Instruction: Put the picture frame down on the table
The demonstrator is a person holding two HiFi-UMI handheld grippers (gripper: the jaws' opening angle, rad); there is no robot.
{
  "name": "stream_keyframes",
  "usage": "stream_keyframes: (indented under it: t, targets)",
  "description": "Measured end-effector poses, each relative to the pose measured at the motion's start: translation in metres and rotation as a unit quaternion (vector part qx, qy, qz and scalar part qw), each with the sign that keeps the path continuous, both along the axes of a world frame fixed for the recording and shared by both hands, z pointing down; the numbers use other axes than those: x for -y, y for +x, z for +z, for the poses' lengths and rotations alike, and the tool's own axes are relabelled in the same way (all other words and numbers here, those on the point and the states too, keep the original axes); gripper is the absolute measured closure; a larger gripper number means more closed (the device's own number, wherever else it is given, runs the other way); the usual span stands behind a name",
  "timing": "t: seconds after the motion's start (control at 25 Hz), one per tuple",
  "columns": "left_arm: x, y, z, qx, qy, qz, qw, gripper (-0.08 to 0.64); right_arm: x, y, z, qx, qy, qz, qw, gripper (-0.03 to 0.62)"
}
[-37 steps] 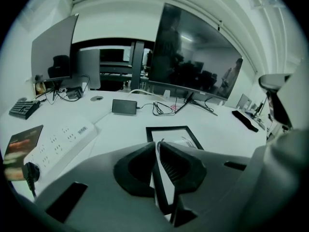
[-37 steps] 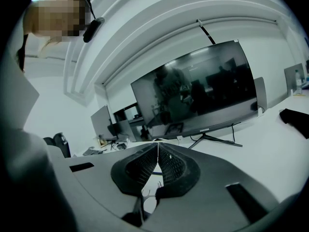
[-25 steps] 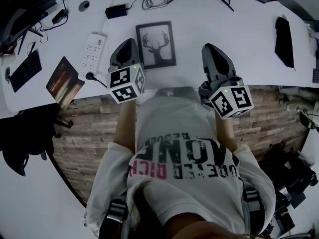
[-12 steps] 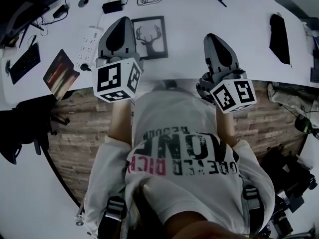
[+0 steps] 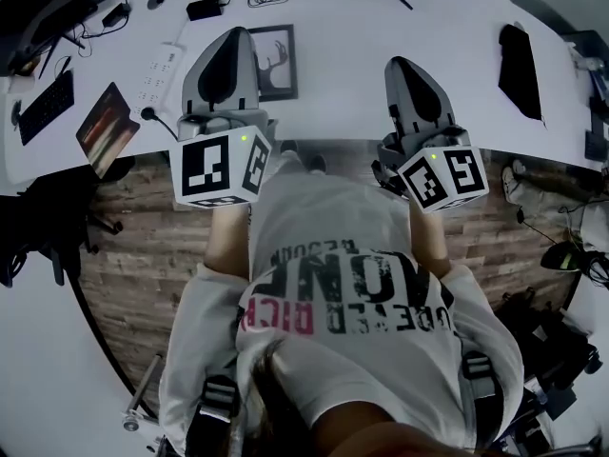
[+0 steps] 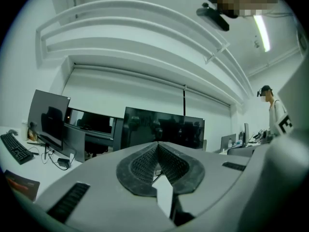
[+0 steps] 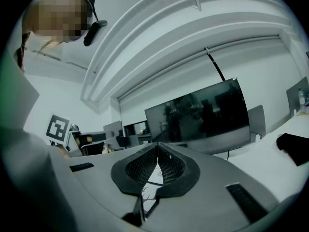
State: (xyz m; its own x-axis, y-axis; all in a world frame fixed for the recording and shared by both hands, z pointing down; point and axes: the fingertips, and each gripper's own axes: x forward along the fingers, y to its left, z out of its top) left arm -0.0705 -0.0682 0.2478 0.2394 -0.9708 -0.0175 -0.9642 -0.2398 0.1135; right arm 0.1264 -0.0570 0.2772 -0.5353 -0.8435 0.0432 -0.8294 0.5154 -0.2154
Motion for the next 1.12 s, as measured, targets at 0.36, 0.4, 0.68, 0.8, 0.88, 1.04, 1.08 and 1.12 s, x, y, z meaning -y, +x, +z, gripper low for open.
stream_keyframes:
  t: [0.36,0.4,0.68,0.8,0.88,1.04,1.08,1.12]
  targets:
    - [-0.038,0.017,-0.016,0.021,0.031,-0.011,0.9992,0.557,-0.017,0.013,-0.016,-0.001,0.033,-0.010,0.999,0.591]
    - [-0.041,0.018,-0.016,0.022,0.032,-0.012,0.9992,0.557,-0.020,0.014,-0.018,-0.001,0.036,-0.011,0.999,0.591]
    - [-0.062,0.023,-0.012,0.014,0.027,-0.015,0.9994,0.557,-0.034,0.016,-0.029,0.001,0.051,-0.022,0.998,0.591]
    - [-0.069,0.026,-0.008,0.004,0.022,-0.018,0.9996,0.557,-0.038,0.018,-0.028,0.001,0.050,-0.024,0.998,0.591]
    - [-0.072,0.030,-0.006,0.001,0.019,-0.016,0.9997,0.557,-0.041,0.019,-0.029,0.000,0.051,-0.027,0.998,0.591]
    - [-0.076,0.034,-0.006,-0.004,0.022,-0.015,0.9996,0.557,-0.045,0.019,-0.032,-0.001,0.055,-0.033,0.998,0.591]
    - [-0.077,0.035,-0.007,-0.005,0.023,-0.016,0.9996,0.557,-0.045,0.019,-0.033,0.000,0.055,-0.034,0.998,0.591]
    - [-0.078,0.035,-0.008,-0.006,0.024,-0.017,0.9996,0.557,-0.046,0.020,-0.034,0.000,0.056,-0.035,0.998,0.591]
